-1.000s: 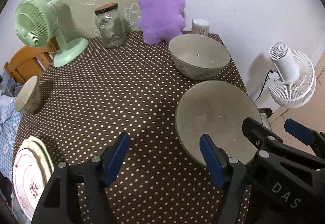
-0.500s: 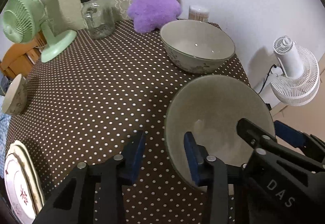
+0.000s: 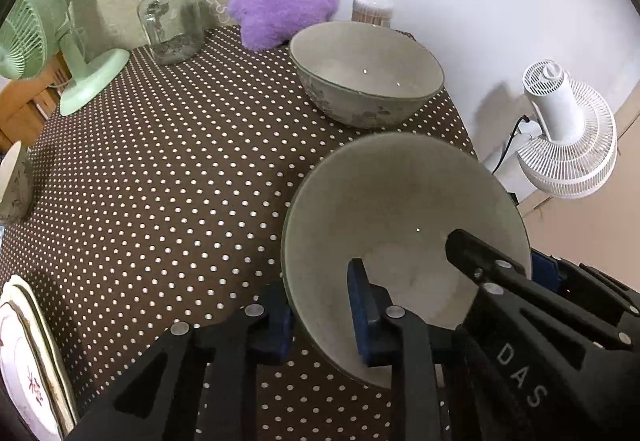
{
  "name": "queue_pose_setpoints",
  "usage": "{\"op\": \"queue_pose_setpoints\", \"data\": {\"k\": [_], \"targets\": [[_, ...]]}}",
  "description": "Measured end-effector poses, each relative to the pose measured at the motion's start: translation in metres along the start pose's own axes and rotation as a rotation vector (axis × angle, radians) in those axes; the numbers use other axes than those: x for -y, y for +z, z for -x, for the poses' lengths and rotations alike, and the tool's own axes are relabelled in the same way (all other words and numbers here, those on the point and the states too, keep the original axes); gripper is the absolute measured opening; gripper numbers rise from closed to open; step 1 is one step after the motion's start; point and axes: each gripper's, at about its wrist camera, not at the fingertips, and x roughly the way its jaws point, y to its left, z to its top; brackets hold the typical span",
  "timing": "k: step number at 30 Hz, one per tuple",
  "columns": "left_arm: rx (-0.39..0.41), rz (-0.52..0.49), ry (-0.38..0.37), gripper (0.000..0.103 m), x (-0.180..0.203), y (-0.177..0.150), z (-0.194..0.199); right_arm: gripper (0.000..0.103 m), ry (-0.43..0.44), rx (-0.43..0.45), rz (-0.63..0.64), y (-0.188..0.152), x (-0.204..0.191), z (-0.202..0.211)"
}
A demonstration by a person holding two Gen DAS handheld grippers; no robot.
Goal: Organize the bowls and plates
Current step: 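Close the right gripper on the bowl rim and lift the bowl, then carry the bowl beside the plate stack and lower it onto the table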
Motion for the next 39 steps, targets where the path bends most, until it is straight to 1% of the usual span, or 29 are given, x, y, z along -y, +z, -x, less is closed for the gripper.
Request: {"op": "queue_pose_setpoints", "data": {"k": [5,13,19,25,32,39], "targets": [[0.014,-0.003,-0.005,0.022,-0.014,-0.009,0.015,0.033,-0.01,0.018,0.021,-0.005,-0.011,0.013],[0.029,-0.015,-0.022,0.022,-0.039,-0.03,0.044,0.031,-0.016,0.032,0.02,-0.025,-0.03,0.036],[0.041,-0.022,-0.027,0.022,-0.067,-0.046,0.072,0.031,-0.024,0.045,0.028,-0.046,-0.06,0.056],[0.045,-0.03,-0.029,0.022,-0.087,-0.06,0.085,0.031,-0.023,0.053,0.042,-0.07,-0.093,0.072],[0.039,-0.029,-0.017,0.022,-0.121,-0.086,0.1,0.031,-0.008,0.05,0.057,-0.098,-0.129,0.079],[0.015,-0.025,-0.011,0.022,-0.148,-0.113,0.103,0.031,0.004,0.026,0.064,-0.128,-0.157,0.073]]}}
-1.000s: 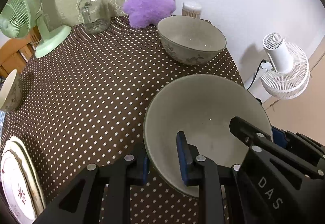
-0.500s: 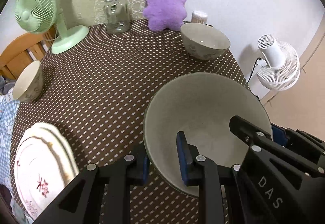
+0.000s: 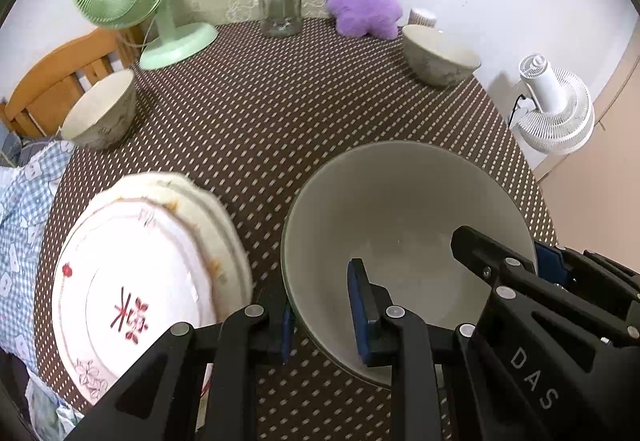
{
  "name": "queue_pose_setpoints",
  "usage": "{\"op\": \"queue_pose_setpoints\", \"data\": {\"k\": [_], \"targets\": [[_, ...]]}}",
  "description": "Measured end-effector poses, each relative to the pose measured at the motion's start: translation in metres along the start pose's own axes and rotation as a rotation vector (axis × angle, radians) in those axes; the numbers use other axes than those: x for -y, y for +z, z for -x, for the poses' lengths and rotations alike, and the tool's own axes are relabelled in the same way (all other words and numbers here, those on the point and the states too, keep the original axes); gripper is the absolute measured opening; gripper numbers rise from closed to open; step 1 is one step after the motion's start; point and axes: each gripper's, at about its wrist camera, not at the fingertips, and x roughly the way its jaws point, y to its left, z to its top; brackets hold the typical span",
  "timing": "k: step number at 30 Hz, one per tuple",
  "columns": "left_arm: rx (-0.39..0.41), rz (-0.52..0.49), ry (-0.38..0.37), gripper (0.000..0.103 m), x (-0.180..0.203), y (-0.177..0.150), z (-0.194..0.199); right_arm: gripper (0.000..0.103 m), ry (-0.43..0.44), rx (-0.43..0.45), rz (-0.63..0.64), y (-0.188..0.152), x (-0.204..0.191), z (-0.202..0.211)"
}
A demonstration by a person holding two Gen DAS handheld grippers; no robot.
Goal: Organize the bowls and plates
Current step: 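Carry the bowl beside the plate stack and lower it onto the table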
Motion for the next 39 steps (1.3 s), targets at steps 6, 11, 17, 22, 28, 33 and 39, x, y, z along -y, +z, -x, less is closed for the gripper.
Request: {"op": "queue_pose_setpoints", "data": {"k": [6,11,17,22,28,33,39], "targets": [[-0.01,-0.013,0.011,0.022,-0.01,-0.022,-0.005,0.031,-0.003,-0.004,-0.015,-0.023,-0.013,-0.008],[0.009,-0.035,0.01,0.022,-0.009,-0.034,-0.006,0.031,-0.027,-0.004,-0.042,-0.036,-0.016,-0.014],[0.006,-0.05,-0.005,0.022,-0.01,-0.043,-0.005,0.031,-0.039,-0.007,-0.063,-0.046,-0.017,-0.012],[-0.019,-0.06,-0.005,0.022,-0.009,-0.046,-0.005,0.031,-0.038,-0.007,-0.053,-0.053,-0.021,-0.008],[-0.026,-0.077,-0.019,0.036,-0.009,-0.047,0.0,0.031,-0.031,-0.021,-0.063,-0.054,-0.019,-0.005],[-0.013,-0.078,-0.03,0.061,-0.01,-0.042,0.012,0.044,-0.031,-0.031,-0.065,-0.049,-0.014,0.001],[0.02,-0.097,-0.05,0.075,-0.014,-0.033,0.03,0.077,-0.032,0.016,-0.066,-0.044,-0.011,0.027]]}}
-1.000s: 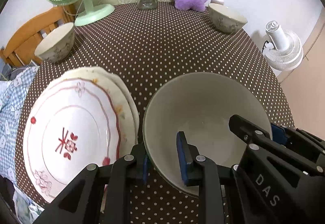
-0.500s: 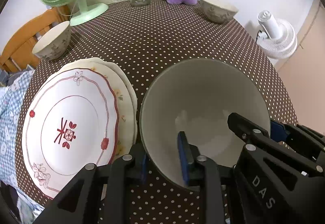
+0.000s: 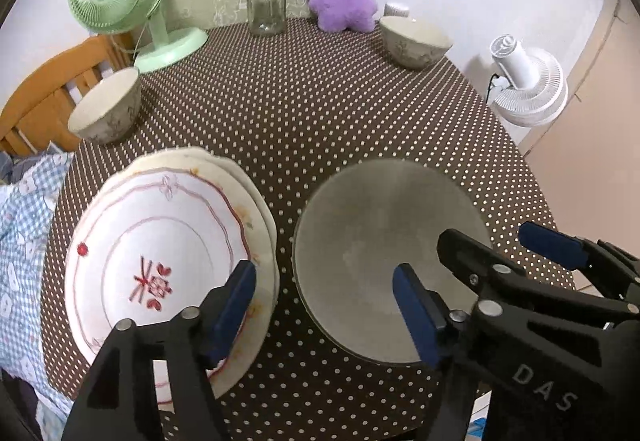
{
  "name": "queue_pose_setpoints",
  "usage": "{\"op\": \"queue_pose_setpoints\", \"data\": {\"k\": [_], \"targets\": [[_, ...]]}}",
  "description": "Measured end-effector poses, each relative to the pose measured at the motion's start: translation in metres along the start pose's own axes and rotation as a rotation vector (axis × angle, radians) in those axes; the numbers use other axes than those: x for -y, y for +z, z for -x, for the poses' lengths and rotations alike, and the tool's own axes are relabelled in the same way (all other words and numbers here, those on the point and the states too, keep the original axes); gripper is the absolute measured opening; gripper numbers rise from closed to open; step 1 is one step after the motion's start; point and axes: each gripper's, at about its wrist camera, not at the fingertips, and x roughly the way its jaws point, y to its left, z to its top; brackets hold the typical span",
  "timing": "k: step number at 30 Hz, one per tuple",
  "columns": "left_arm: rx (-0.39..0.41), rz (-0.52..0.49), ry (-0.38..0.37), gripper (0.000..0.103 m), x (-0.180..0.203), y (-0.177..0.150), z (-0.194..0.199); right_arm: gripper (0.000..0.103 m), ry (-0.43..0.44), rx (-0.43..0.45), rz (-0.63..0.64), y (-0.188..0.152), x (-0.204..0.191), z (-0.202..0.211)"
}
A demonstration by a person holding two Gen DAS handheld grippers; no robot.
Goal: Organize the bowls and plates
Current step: 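Open the right gripper and pull it back from the bowl, then move the right gripper to the rim of the bowl beside the purple bear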
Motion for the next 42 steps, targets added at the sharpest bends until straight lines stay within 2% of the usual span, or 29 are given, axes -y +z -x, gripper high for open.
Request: {"op": "queue_pose_setpoints", "data": {"k": [8,13,22,42], "targets": [[0.056,-0.017,-0.008,0.082,-0.004,0.013,0.027,0.077,0.0,0.074,-0.016,0.011,-0.002,0.035],[0.078,-0.023,-0.009,0.082,0.0,0.025,0.04,0.077,-0.017,0.111,-0.006,0.021,-0.002,0.052],[0.119,-0.001,0.014,0.082,0.016,0.053,0.044,0.077,0.009,0.154,0.022,0.049,0.012,0.063],[0.159,0.083,0.089,0.082,0.092,0.151,0.013,0.078,0.05,0.173,0.113,0.16,0.09,0.045]]}}
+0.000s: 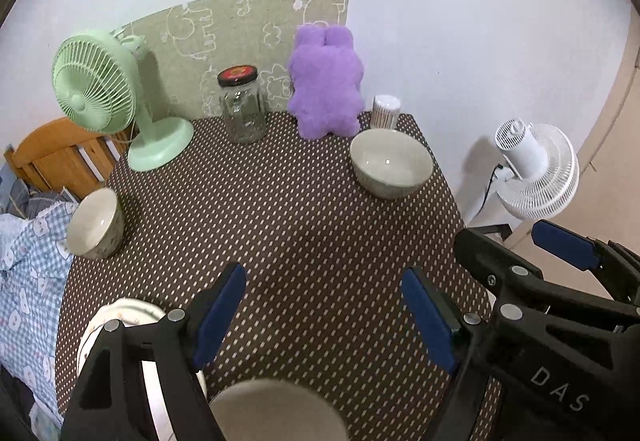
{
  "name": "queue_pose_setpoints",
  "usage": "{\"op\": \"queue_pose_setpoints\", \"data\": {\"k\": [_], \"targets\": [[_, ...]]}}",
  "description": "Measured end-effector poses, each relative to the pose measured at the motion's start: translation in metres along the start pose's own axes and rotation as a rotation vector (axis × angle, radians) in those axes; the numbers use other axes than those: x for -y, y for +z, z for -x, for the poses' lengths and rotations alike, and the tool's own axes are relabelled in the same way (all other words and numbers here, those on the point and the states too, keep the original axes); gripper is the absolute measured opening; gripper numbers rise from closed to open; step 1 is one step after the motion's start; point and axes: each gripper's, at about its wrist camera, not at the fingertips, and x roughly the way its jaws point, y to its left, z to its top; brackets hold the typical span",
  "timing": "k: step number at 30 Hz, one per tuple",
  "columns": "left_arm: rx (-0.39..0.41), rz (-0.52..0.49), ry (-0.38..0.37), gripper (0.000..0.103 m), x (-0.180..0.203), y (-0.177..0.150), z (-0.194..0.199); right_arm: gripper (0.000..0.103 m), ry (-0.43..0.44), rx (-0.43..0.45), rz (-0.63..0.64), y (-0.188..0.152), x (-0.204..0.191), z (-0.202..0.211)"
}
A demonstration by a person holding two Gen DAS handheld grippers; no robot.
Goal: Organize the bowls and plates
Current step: 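Move the right gripper to the rim of the bowl beside the purple bear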
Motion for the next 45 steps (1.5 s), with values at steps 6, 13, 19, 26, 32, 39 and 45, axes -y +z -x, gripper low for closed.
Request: {"op": "queue_pose_setpoints", "data": {"k": [6,13,19,26,32,39,45], "targets": [[0.006,0.022,0.037,0.081,0.023,0.028,-0.025,0.078,0.037,0.008,0.016,0.028,0.026,-0.023],[0.011,0.05,0.079,0.079,0.037,0.057,-0.055,0.078,0.056,0.02,0.015,0.061,0.047,-0.058],[-0.004,0.095,0.079,0.074,0.031,0.075,-0.083,0.078,0.047,0.035,-0.003,0.084,0.056,-0.086],[0.017,0.087,0.078,0.074,0.034,0.098,-0.118,0.078,0.061,0.032,0.008,0.108,0.066,-0.121],[0.008,0.052,0.085,0.073,0.042,0.113,-0.154,0.078,0.035,0.019,-0.003,0.123,0.076,-0.157],[-0.024,0.051,0.088,0.067,0.046,0.113,-0.199,0.075,0.006,-0.011,-0.007,0.126,0.086,-0.201],[-0.065,0.062,0.089,0.055,0.046,0.109,-0.228,0.065,0.008,-0.051,-0.023,0.122,0.091,-0.233]]}}
